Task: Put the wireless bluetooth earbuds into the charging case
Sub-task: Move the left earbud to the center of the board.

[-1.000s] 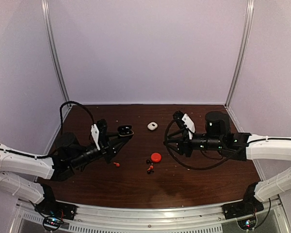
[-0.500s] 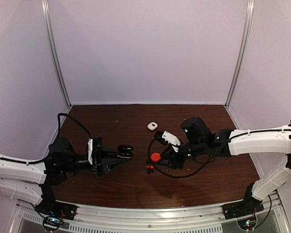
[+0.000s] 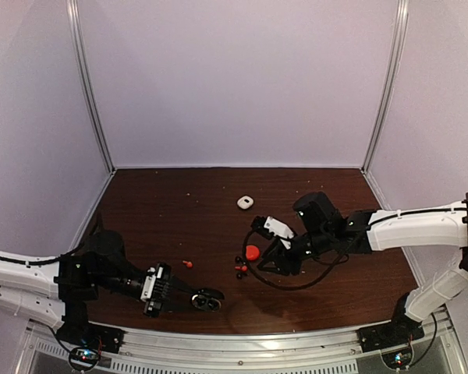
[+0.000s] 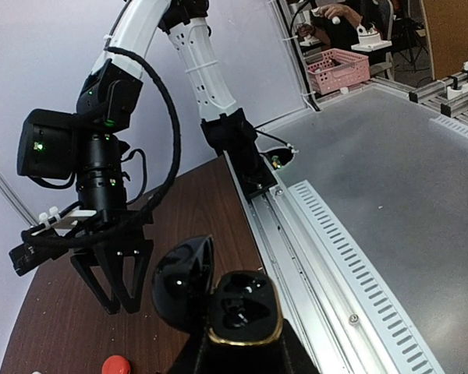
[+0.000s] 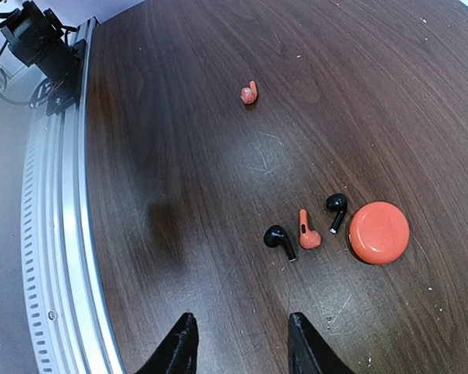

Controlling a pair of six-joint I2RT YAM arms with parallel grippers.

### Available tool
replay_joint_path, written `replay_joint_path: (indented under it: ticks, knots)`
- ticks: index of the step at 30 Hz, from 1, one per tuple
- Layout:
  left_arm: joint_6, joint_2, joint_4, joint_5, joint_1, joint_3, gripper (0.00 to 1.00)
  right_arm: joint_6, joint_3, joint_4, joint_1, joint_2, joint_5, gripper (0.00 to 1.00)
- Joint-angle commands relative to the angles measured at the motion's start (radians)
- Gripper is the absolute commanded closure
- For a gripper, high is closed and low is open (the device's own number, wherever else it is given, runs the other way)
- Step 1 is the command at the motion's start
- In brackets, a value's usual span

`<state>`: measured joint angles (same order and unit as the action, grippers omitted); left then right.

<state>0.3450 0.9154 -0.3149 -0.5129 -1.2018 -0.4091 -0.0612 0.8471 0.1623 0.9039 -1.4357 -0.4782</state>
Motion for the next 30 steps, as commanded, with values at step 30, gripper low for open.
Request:
replay_joint_path:
  ticks: [30]
  knots:
    - [-0.167,-0.172,-0.104,0.109,0.087,0.043,1.0,-0.142,0.556,0.431,0.104,-0.545,0.172,0.6]
